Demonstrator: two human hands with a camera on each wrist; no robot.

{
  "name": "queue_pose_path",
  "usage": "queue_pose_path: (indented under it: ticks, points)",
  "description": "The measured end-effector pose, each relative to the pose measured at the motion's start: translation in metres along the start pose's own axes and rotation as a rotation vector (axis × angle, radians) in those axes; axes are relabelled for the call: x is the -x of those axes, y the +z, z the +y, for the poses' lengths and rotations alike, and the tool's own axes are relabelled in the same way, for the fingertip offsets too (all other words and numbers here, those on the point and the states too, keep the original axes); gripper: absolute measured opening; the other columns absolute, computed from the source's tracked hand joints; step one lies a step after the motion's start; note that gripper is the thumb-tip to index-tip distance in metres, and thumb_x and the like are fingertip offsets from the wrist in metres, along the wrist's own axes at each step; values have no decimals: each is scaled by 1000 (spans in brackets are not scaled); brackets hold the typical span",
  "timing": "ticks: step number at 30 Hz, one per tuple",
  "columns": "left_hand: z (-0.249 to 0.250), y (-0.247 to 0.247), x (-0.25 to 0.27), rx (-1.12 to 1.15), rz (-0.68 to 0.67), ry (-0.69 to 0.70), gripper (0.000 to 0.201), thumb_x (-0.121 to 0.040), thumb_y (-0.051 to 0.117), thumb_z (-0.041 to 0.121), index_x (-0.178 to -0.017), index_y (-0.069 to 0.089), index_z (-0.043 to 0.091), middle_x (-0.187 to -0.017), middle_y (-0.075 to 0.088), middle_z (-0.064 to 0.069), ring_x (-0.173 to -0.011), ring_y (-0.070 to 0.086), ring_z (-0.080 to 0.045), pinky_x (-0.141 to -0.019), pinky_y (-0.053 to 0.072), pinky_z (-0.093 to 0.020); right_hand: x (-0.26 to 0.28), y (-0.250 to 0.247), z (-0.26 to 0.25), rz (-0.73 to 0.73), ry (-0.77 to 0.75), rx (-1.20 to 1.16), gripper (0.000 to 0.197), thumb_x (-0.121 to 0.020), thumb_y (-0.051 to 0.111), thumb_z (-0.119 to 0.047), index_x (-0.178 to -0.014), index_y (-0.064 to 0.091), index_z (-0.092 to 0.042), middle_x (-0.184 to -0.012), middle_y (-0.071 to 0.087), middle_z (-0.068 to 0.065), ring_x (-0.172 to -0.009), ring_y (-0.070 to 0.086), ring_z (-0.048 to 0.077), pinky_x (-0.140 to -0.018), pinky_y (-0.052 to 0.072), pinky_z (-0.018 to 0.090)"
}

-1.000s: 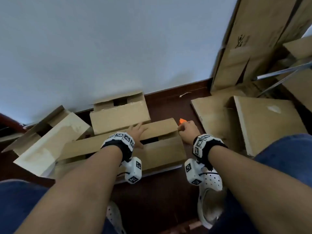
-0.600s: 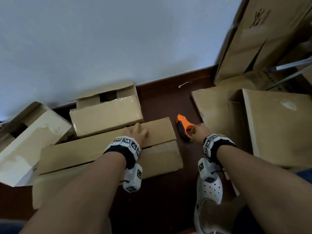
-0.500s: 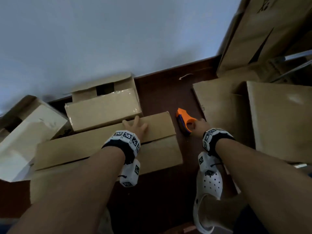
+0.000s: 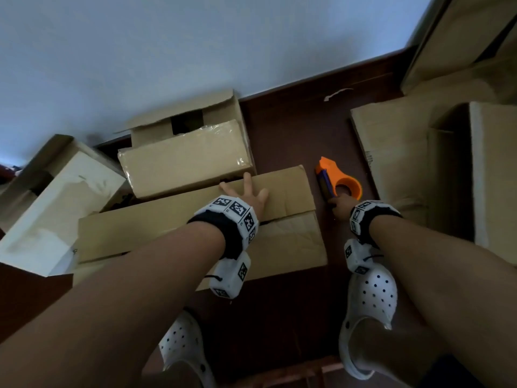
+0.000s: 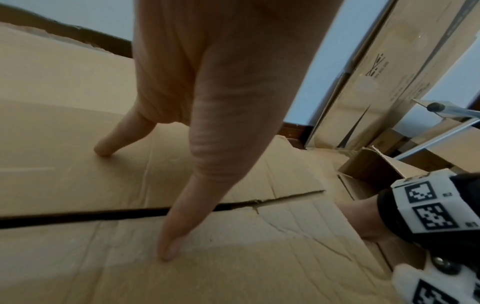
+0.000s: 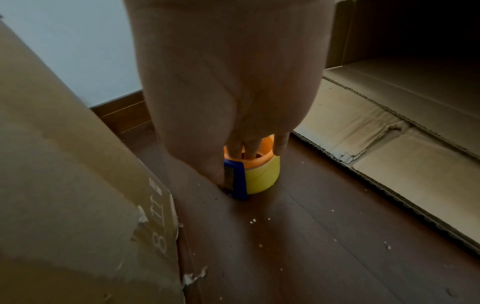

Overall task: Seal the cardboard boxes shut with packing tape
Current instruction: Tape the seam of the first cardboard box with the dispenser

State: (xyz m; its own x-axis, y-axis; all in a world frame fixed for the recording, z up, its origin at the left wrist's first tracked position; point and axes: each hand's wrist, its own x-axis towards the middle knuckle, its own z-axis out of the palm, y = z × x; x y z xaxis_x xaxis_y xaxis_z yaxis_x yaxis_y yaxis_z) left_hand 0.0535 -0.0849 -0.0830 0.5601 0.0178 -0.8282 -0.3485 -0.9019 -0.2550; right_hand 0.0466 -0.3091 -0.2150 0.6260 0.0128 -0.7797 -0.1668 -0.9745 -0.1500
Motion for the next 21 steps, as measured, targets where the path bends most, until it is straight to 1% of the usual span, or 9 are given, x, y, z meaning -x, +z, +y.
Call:
queue_pose_path:
  ticks: [1,3,5,8,10,14,17,19,21]
  points:
    - [1,1,-2,-4,1,-4,100,-84,71,14,-152,0,34,-155,-29,-15,-134,-7,-65,-105,27,-70,1,2,-3,26,2,-10,40,-99,41,-13,-138,47,-8,-136,45,21,-108,55,34,-81,47,36]
    - [4,1,-3,-7,5,-11,98,-85,69,13,-152,0,34,-155,-30,-15,-134,-6,-65,-103,28,-71,3,5,-5,85,20,-37,35,-100,43,-17,-132,50,-6,-131,46,20,-112,53,35,-89,43,42]
    - [5,2,-3,-4,7,-15,97,-86,67,11,-152,1,34,-155,-31,-15,-135,-7,-64,-102,28,-72,4,3,-5,178,22,-114,29,-99,48,-20,-122,55,-4,-121,54,20,-108,55,35,-86,44,43]
    - [5,3,-3,6,12,-26,96,-85,67,9,-152,3,34,-155,-31,-15,-135,-7,-64,-103,28,-72,13,-4,-2,337,53,-323,27,-97,53,-23,-103,62,1,-100,63,22,-92,60,36,-73,48,39]
    - [4,1,-1,14,17,-17,92,-87,66,11,-152,5,35,-155,-31,-14,-135,-7,-64,-104,26,-71,22,-9,0,396,100,-437,28,-95,56,-26,-100,63,1,-98,64,20,-90,60,35,-68,45,36]
    - [-9,4,0,115,27,23,77,-94,55,21,-153,6,32,-157,-27,-10,-139,-7,-58,-110,17,-70,48,-17,-2,519,151,-567,27,-90,61,-24,-96,68,1,-96,67,20,-94,63,35,-74,48,37]
    - [-23,7,11,145,72,109,75,-97,53,22,-155,5,26,-159,-23,-7,-144,-2,-48,-114,15,-57,74,-27,-8,621,108,-644,24,-89,61,-25,-94,68,-3,-96,68,20,-94,62,35,-75,47,38]
    - [-32,8,22,194,140,193,71,-95,57,16,-153,15,13,-161,-15,-11,-146,11,-37,-114,21,-42,95,-40,-14,691,79,-704,21,-90,62,-26,-91,60,-6,-95,66,18,-92,60,35,-73,44,38]
    - [-41,10,33,257,205,250,67,-87,68,14,-143,31,9,-161,-8,-12,-144,23,-32,-109,29,-37,117,-53,-22,747,56,-773,23,-90,62,-28,-90,54,-7,-90,62,15,-90,58,33,-68,39,35]
